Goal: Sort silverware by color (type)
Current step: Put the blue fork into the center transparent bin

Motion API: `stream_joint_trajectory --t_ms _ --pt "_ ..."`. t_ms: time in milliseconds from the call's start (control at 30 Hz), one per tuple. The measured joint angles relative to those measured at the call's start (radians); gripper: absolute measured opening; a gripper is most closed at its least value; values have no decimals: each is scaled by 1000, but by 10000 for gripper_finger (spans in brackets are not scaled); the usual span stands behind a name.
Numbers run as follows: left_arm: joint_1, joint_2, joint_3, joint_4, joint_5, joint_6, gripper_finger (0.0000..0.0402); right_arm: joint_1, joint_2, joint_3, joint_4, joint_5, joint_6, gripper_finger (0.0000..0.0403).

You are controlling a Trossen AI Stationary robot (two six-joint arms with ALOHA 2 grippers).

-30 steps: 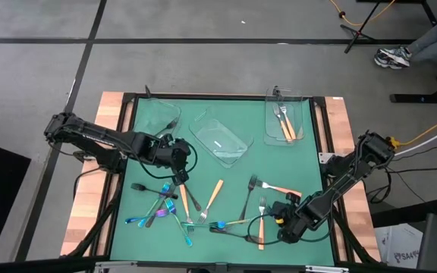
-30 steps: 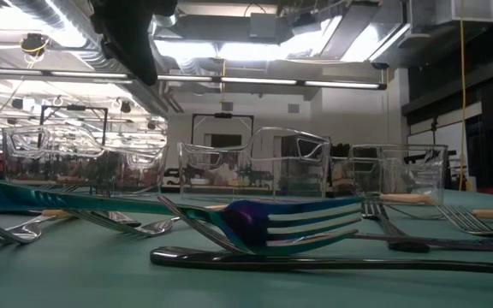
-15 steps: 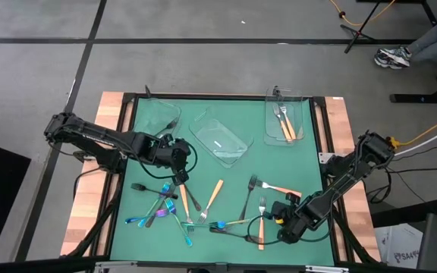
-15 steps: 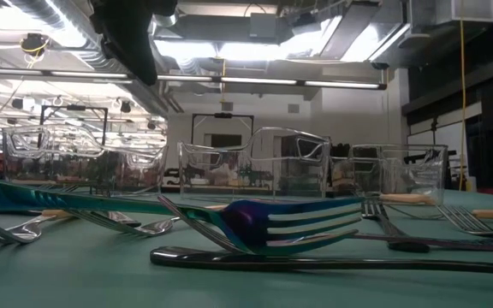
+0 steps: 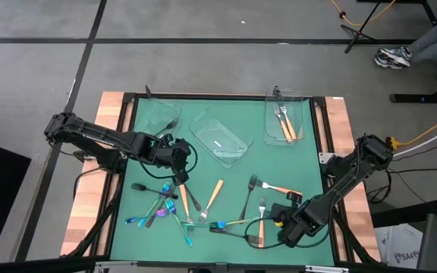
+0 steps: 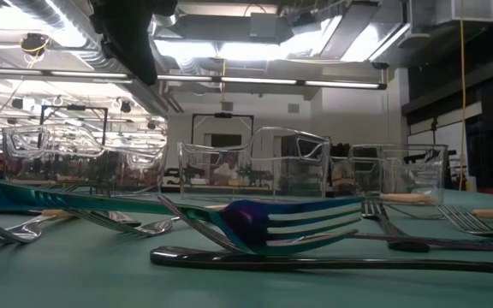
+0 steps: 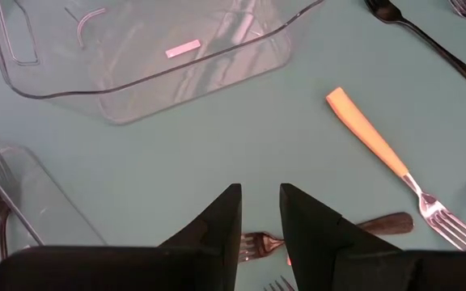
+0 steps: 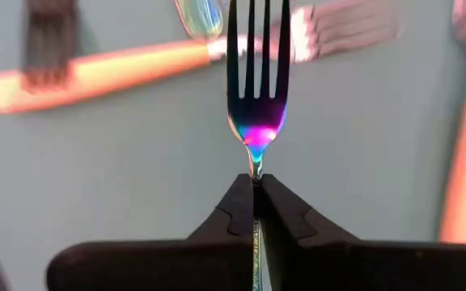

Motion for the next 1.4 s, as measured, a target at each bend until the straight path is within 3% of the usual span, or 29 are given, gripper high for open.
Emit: stream_joint_trajectory --t_ms 433,767,967,1167,1400 --pt "0 0 0 0 0 1 81 -186 -3 246 -281 76 -399 1" --pt "0 0 0 0 0 1 81 -433 -4 370 -272 78 -731 1" --pt "0 0 0 0 0 1 81 -597 -4 422 -181 74 -950 1" --pt "0 0 0 0 0 1 81 -782 -4 429 3 -47 -1151 1" --pt "0 0 0 0 0 1 81 -974 45 430 188 -225 -1257 1"
